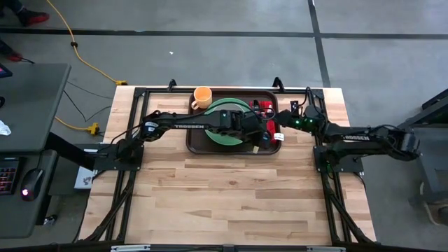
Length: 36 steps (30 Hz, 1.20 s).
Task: Set up tray
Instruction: Put the yellow knife on top of the red napkin to the right of the blue fork
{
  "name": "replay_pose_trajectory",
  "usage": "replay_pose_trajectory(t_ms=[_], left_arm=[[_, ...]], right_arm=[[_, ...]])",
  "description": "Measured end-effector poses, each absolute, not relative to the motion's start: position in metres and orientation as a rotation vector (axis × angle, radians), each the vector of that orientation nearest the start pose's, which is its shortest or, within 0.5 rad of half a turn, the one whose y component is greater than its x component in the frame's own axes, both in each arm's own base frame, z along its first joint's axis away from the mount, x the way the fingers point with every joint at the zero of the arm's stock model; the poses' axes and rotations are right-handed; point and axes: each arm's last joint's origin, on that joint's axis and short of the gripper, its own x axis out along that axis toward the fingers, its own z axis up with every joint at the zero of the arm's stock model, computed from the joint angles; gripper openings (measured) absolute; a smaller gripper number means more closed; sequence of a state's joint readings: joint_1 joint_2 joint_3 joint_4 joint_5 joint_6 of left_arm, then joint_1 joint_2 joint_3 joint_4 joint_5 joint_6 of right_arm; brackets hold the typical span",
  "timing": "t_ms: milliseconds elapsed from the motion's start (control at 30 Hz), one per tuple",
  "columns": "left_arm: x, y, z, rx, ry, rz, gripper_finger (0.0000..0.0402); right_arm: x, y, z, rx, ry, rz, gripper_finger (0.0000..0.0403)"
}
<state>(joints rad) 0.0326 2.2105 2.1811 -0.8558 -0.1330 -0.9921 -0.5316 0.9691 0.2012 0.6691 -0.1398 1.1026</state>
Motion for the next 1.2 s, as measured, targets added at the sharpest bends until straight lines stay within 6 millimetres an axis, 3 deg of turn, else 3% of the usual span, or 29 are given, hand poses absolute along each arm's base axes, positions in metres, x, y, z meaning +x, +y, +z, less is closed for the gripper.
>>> replay_pose_trajectory(t_ms=[633, 933, 1200], left_arm=[[0.485, 0.018, 0.293, -0.897, 0.771, 0.521, 0.0145], [0.485, 0.013, 0.293, -0.783, 0.818, 0.418, 0.0145], [0.485, -0.006, 0.293, -0.617, 0.805, 0.426, 0.0145]], right_arm=[[0.135, -0.12, 0.176, 1.136, -0.043, -0.405, 0.0], [0.111, -0.139, 0.175, 1.137, -0.04, -0.4, 0.0], [0.099, -0.146, 0.175, 1.15, -0.036, -0.37, 0.0]])
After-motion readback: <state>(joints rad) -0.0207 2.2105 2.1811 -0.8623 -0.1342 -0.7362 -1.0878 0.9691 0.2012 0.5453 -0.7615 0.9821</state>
